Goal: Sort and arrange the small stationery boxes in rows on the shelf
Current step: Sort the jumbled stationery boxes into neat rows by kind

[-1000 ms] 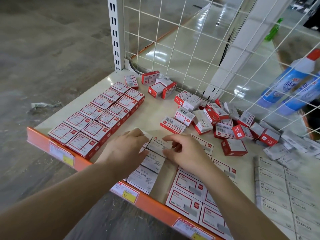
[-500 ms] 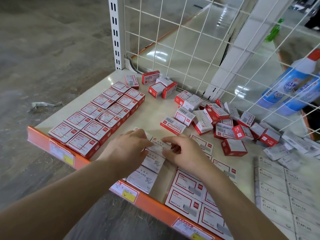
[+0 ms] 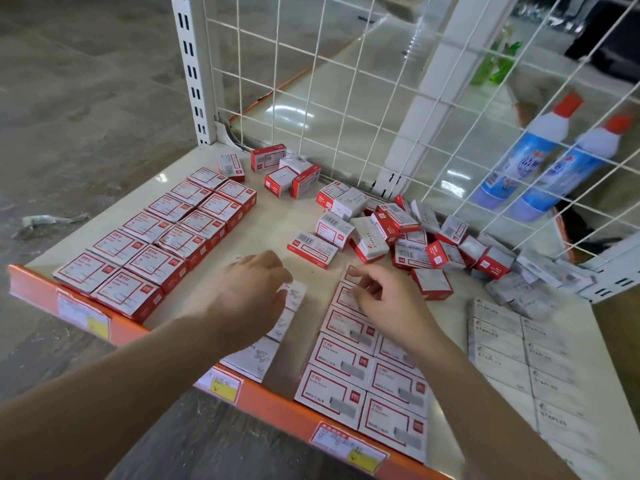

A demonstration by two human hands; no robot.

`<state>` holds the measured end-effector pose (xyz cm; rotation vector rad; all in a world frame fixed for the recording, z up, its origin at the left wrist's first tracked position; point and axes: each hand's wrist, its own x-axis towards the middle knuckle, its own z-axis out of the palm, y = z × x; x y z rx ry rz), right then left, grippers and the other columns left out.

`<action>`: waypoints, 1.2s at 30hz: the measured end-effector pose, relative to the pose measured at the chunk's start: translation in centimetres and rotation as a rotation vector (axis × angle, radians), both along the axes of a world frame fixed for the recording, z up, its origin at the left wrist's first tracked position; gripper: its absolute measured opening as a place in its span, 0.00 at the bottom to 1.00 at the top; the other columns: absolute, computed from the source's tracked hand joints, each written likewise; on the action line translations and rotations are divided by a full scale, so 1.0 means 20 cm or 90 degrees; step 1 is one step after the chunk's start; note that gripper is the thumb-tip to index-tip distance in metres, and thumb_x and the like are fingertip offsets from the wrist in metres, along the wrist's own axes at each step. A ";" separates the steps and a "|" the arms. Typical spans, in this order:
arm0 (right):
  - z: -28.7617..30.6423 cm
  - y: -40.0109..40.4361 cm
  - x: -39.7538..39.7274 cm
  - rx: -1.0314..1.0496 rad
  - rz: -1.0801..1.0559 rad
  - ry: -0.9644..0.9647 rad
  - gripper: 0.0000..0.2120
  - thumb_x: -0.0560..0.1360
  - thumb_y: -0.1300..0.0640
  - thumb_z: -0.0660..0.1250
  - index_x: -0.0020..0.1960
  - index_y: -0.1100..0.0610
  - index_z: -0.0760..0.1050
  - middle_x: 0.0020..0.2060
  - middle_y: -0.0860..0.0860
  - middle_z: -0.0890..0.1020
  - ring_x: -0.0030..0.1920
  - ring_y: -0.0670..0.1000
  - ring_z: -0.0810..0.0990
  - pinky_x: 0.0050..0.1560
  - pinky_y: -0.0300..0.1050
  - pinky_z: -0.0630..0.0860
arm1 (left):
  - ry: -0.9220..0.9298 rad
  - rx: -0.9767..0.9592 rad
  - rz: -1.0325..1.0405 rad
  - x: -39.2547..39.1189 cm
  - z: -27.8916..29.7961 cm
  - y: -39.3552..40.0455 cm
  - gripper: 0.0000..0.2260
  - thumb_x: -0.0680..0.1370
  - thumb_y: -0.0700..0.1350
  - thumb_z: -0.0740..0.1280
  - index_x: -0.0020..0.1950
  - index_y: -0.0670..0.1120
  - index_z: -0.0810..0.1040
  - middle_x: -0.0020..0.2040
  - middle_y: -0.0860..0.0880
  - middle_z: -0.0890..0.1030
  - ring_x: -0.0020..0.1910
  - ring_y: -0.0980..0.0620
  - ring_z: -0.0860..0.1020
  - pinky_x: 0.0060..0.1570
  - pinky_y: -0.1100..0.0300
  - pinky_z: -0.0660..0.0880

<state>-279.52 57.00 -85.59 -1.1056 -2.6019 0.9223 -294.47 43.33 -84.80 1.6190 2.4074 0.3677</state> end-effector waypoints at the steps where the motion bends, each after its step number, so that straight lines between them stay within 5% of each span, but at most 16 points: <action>1: 0.00 0.01 0.03 -0.001 -0.009 -0.002 0.14 0.77 0.58 0.63 0.63 0.49 0.74 0.48 0.44 0.76 0.44 0.39 0.74 0.40 0.29 0.69 | -0.013 -0.003 -0.002 0.03 0.00 0.02 0.15 0.80 0.47 0.57 0.66 0.53 0.72 0.65 0.56 0.70 0.64 0.55 0.68 0.63 0.61 0.68; 4: 0.01 0.05 0.13 0.019 -0.037 -0.014 0.14 0.77 0.57 0.63 0.62 0.49 0.73 0.49 0.44 0.74 0.43 0.38 0.72 0.39 0.29 0.68 | -0.033 -0.013 -0.024 0.12 0.01 0.10 0.15 0.80 0.47 0.57 0.67 0.53 0.71 0.66 0.56 0.70 0.65 0.55 0.67 0.64 0.60 0.68; 8: -0.02 0.11 0.25 0.052 -0.103 -0.027 0.13 0.77 0.58 0.63 0.60 0.51 0.75 0.51 0.47 0.75 0.50 0.44 0.74 0.52 0.40 0.73 | -0.022 -0.029 -0.081 0.25 0.02 0.19 0.16 0.81 0.48 0.55 0.68 0.54 0.69 0.66 0.56 0.69 0.64 0.55 0.67 0.63 0.60 0.67; 15: -0.04 0.23 0.42 0.114 -0.165 -0.021 0.22 0.74 0.62 0.63 0.68 0.53 0.69 0.64 0.48 0.71 0.66 0.47 0.65 0.59 0.35 0.57 | -0.025 -0.087 -0.138 0.42 0.00 0.32 0.20 0.81 0.50 0.54 0.74 0.52 0.59 0.75 0.55 0.58 0.72 0.54 0.60 0.68 0.55 0.62; 19: -0.05 0.24 0.43 0.045 -0.155 -0.008 0.21 0.76 0.62 0.62 0.68 0.52 0.68 0.64 0.48 0.72 0.64 0.47 0.68 0.56 0.35 0.61 | -0.035 -0.114 -0.150 0.46 -0.02 0.36 0.21 0.82 0.50 0.54 0.75 0.52 0.56 0.76 0.55 0.55 0.74 0.54 0.57 0.70 0.56 0.59; 25: -0.08 0.25 0.44 0.036 -0.181 0.018 0.14 0.75 0.61 0.63 0.60 0.54 0.73 0.55 0.48 0.77 0.52 0.44 0.73 0.51 0.35 0.65 | -0.031 -0.087 -0.138 0.46 -0.03 0.39 0.18 0.81 0.49 0.54 0.71 0.51 0.65 0.71 0.55 0.65 0.68 0.55 0.65 0.64 0.60 0.66; 29: -0.06 0.26 0.41 0.040 -0.164 0.019 0.17 0.76 0.59 0.64 0.64 0.52 0.71 0.50 0.43 0.73 0.52 0.44 0.72 0.51 0.38 0.66 | -0.031 -0.078 -0.137 0.45 -0.04 0.41 0.16 0.81 0.49 0.55 0.68 0.51 0.69 0.67 0.55 0.69 0.64 0.55 0.69 0.60 0.61 0.69; 36: -0.08 0.33 0.38 0.039 -0.183 -0.028 0.14 0.75 0.54 0.66 0.60 0.54 0.74 0.57 0.48 0.76 0.54 0.47 0.72 0.52 0.39 0.66 | -0.047 -0.058 -0.134 0.44 -0.05 0.41 0.17 0.81 0.49 0.55 0.69 0.51 0.68 0.68 0.55 0.68 0.64 0.55 0.68 0.61 0.61 0.68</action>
